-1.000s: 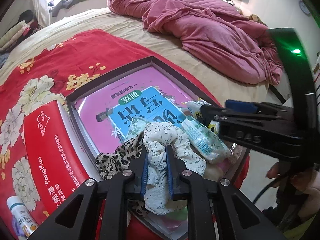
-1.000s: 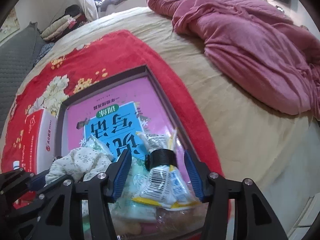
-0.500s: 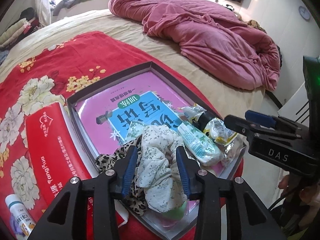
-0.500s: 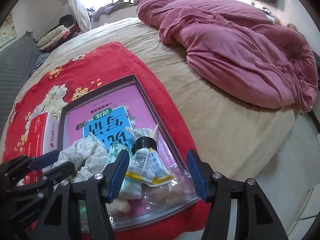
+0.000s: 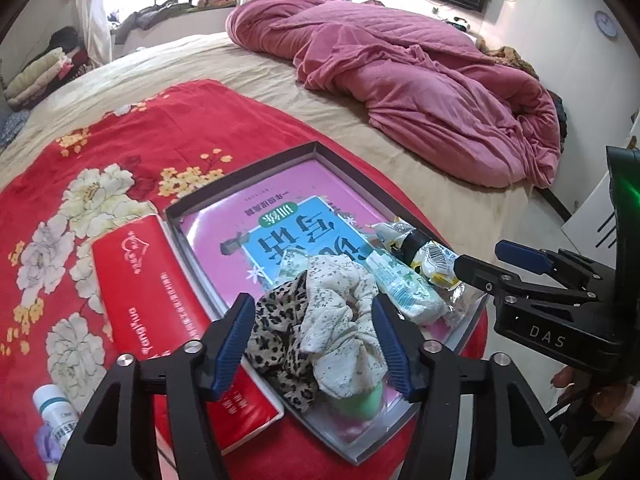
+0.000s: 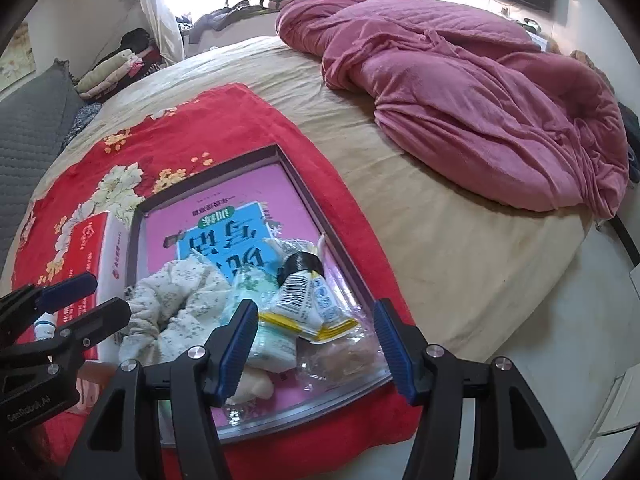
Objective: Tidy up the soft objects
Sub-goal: 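Withdraw both open tools from the tray toward the remaining items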
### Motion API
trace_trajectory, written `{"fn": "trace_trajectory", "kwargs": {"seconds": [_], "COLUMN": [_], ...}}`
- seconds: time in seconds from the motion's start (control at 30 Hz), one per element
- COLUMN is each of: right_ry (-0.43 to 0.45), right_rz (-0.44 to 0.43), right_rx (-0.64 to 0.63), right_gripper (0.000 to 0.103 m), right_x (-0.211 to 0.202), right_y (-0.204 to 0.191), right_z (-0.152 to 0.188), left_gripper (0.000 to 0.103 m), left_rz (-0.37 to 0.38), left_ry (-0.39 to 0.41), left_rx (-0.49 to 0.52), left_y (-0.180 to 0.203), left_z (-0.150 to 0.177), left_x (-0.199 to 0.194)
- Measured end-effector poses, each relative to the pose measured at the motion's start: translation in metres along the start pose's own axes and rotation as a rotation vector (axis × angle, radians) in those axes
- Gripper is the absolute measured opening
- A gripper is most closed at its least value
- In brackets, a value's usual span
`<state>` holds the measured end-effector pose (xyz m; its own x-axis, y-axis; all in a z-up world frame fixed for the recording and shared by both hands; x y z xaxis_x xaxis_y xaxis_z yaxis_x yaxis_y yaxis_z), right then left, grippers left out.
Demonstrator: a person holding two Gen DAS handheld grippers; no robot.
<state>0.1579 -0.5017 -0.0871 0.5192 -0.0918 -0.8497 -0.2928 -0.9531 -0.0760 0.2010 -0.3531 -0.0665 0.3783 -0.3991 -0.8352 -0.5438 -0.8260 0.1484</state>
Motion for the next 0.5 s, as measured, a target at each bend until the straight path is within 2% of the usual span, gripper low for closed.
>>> {"fn": "trace_trajectory", "kwargs": {"seconds": [0.07,0.13,0.2,0.33,0.5], "right_ry": [0.004,0.005,-0.009,0.044,0.038], "right_rz": [0.007,0.023,0.023,0.000,-0.003], "right_rx": [-0.011,-0.015,-0.012,0.004,0.009], "right_gripper": [0.065,0.067,0.067,0.069,0.070], "right_x": [-0.004,-0.006,-0.009,-0.026,-0.034], "right_y": [-0.004,-0.006,-0.010,-0.018,-0.027], "right_z": [0.000,0.000,0.003,0.004,0.010], "left_gripper": [0.066,0.073,0.074,0.075,0.075], "left_rz": [0.000,-0.017,-0.028,-0.032,-0.052], "left_ry": [0.003,-0.004,-0.002,0.016,0.029], "left_rx": [-0.007,-0.003,-0.005,0.010,0.001], "left_y": [-0.002,-0.003,-0.004,-0.006,-0.015], "left_z": [0.001,0.004,0.007,0.014,0.021], "left_x": [-0.005,-0.009,-0.015,-0.029,-0.045]}}
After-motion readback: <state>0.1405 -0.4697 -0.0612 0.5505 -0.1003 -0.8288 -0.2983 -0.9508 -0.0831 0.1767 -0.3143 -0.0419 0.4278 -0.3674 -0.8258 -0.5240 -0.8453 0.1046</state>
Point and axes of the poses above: each gripper's, at about its wrist camera, not at the fingertips, and x roughly the way its jaws point, y to its right, z to its underside, the point moved 6 cm from there along x, roughly the way its jaws point, and after that the axes turned 4 degrees about -y, right-handed, at the moved point
